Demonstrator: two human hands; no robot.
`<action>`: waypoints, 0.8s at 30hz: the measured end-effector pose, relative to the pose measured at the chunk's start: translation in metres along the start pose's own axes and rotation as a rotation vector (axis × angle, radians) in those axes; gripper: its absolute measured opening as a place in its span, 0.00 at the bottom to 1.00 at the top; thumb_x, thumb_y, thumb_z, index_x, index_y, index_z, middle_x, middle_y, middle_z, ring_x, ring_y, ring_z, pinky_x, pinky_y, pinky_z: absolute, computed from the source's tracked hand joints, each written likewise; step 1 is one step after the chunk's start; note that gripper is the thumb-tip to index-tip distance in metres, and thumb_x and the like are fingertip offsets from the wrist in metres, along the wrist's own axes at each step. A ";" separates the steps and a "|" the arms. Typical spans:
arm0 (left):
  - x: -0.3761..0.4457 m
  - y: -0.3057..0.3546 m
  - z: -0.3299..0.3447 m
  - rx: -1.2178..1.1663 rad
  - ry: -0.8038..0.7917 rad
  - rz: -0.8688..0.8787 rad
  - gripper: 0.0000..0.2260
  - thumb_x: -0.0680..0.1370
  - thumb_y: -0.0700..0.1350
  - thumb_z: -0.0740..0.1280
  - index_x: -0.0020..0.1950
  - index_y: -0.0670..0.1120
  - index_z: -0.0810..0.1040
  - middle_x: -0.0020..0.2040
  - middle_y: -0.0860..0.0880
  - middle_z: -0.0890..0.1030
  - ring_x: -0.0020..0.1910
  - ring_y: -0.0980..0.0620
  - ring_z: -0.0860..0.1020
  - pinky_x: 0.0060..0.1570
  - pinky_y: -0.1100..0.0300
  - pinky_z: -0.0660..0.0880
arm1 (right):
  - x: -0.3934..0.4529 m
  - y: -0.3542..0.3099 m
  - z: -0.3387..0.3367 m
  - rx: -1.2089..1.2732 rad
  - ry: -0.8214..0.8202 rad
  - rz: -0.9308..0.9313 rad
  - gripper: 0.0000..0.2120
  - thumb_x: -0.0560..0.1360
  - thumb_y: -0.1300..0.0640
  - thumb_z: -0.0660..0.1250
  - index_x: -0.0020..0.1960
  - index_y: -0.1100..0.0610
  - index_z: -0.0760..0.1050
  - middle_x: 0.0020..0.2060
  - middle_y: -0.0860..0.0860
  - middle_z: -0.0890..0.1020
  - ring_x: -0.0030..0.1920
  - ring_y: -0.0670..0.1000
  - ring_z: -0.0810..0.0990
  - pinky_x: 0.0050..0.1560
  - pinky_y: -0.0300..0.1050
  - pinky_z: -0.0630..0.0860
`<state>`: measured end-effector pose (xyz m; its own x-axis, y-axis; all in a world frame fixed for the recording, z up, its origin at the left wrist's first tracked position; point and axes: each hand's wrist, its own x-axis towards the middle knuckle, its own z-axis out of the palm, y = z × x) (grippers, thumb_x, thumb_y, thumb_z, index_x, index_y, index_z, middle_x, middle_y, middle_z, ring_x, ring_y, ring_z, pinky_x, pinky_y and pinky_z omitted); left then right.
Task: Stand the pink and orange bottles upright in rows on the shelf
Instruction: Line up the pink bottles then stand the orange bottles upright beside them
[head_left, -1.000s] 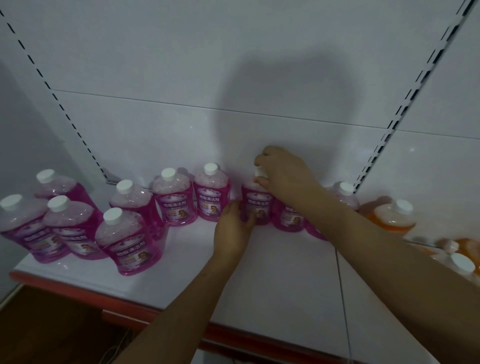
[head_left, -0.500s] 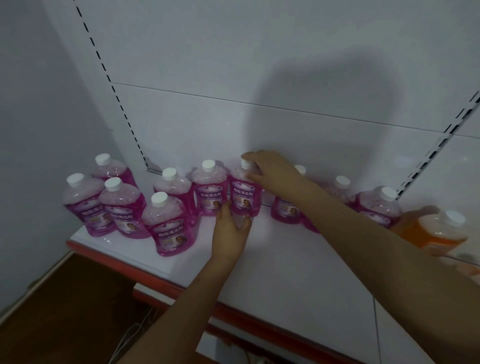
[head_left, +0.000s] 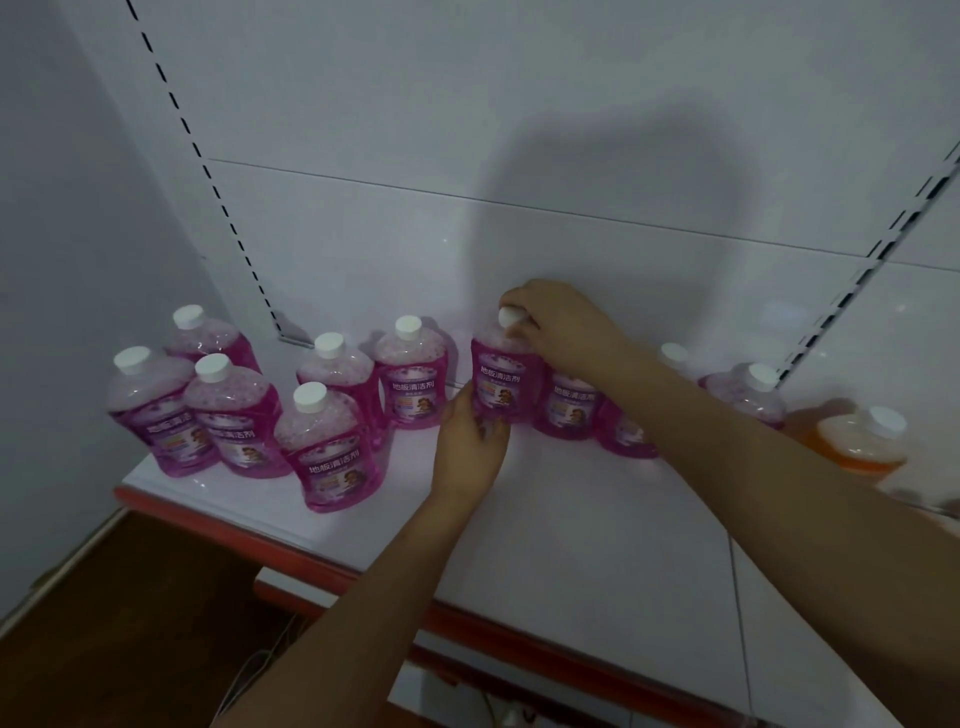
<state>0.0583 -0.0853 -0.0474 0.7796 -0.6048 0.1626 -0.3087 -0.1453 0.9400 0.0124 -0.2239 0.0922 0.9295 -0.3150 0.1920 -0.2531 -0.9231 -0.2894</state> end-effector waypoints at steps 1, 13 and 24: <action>0.000 0.001 0.002 -0.011 -0.001 0.007 0.18 0.76 0.37 0.66 0.60 0.57 0.71 0.55 0.50 0.79 0.52 0.54 0.80 0.54 0.58 0.79 | -0.001 0.001 -0.001 0.005 0.000 0.005 0.09 0.74 0.62 0.65 0.53 0.64 0.78 0.47 0.60 0.78 0.49 0.59 0.76 0.51 0.54 0.71; -0.013 0.001 -0.006 -0.015 -0.064 -0.095 0.25 0.76 0.39 0.65 0.73 0.49 0.69 0.64 0.51 0.74 0.62 0.53 0.74 0.62 0.58 0.73 | -0.009 0.000 0.013 -0.042 0.045 0.062 0.14 0.77 0.62 0.63 0.62 0.61 0.76 0.56 0.59 0.75 0.57 0.59 0.75 0.57 0.54 0.73; -0.051 -0.003 -0.057 -0.027 0.200 -0.215 0.22 0.78 0.38 0.65 0.72 0.47 0.69 0.64 0.51 0.73 0.64 0.51 0.72 0.65 0.52 0.72 | 0.011 -0.058 0.034 0.160 0.104 -0.095 0.26 0.80 0.52 0.64 0.75 0.58 0.64 0.70 0.56 0.69 0.69 0.55 0.70 0.68 0.45 0.64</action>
<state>0.0508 -0.0090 -0.0417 0.9184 -0.3954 0.0124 -0.1122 -0.2305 0.9666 0.0467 -0.1667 0.0792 0.9124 -0.2569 0.3185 -0.1123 -0.9056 -0.4089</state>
